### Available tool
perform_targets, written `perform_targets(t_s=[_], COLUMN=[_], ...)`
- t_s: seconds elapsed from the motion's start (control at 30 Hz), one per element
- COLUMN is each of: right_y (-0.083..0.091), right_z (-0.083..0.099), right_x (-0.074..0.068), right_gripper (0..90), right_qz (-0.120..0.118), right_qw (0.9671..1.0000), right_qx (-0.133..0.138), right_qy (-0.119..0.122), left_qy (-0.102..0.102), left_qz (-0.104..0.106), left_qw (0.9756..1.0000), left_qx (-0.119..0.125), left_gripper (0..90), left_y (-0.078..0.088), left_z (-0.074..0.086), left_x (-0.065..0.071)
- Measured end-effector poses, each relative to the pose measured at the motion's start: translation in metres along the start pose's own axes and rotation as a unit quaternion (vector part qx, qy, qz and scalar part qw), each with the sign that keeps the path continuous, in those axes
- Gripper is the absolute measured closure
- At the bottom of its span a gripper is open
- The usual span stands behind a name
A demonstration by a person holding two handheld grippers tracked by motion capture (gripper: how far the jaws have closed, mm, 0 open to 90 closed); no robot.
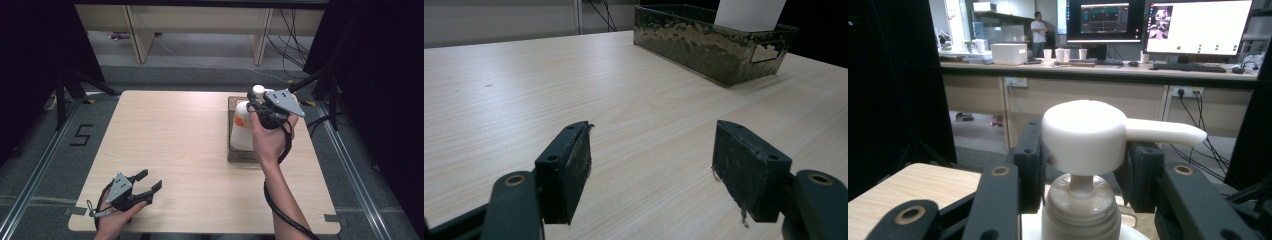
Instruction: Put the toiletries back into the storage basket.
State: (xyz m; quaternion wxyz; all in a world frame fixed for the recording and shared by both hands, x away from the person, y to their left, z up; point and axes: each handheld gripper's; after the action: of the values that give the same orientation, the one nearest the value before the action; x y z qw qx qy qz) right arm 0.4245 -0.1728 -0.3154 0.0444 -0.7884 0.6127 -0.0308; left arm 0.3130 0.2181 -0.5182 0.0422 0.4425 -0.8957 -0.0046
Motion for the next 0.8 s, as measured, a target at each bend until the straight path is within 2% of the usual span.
perform_targets(t_s=[0.3, 0.33, 0.43, 0.47, 0.7, 0.77, 0.8], right_y=[0.002, 0.002, 0.004, 0.004, 0.005, 0.005, 0.005], right_z=[0.011, 0.011, 0.014, 0.014, 0.022, 0.023, 0.024], right_x=[0.001, 0.001, 0.001, 0.001, 0.001, 0.001, 0.0], right_gripper=[60.1, 60.1, 60.1, 60.1, 60.0, 60.0, 60.0], right_qz=[0.0, 0.0, -0.002, -0.002, -0.004, -0.007, -0.008], right_qw=[1.0, 1.0, 0.9999, 0.9999, 0.9998, 0.9997, 0.9996], right_qx=[-0.008, -0.008, -0.015, -0.015, -0.02, -0.023, -0.026], right_qy=[-0.004, -0.004, -0.005, -0.005, -0.001, -0.002, -0.006], left_qy=[-0.008, -0.012, -0.007, -0.005, -0.009, 0.0, -0.008], left_qz=[0.002, 0.007, 0.012, 0.004, 0.009, 0.008, 0.012], left_qw=[1.0, 0.9999, 0.9999, 1.0, 0.9999, 1.0, 0.9999], left_qx=[-0.001, 0.005, 0.008, -0.002, 0.002, 0.005, 0.007], left_gripper=[31.2, 31.2, 31.2, 31.2, 31.2, 31.1, 31.2], left_y=[-0.001, -0.002, -0.003, -0.002, -0.002, -0.003, -0.003], left_z=[0.0, 0.0, 0.001, 0.001, 0.001, 0.002, 0.001], left_x=[-0.001, -0.001, -0.001, 0.0, -0.001, 0.0, -0.001])
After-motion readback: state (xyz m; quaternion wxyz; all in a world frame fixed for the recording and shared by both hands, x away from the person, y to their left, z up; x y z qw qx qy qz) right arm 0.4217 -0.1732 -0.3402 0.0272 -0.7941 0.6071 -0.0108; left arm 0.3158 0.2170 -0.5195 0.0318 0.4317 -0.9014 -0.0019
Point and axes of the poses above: each handheld gripper's, and its own axes: y roughly backward along the jaws, z roughly out of its underside, x roughly to its right, and after that the axes turned 11 degrees about x, right-handed
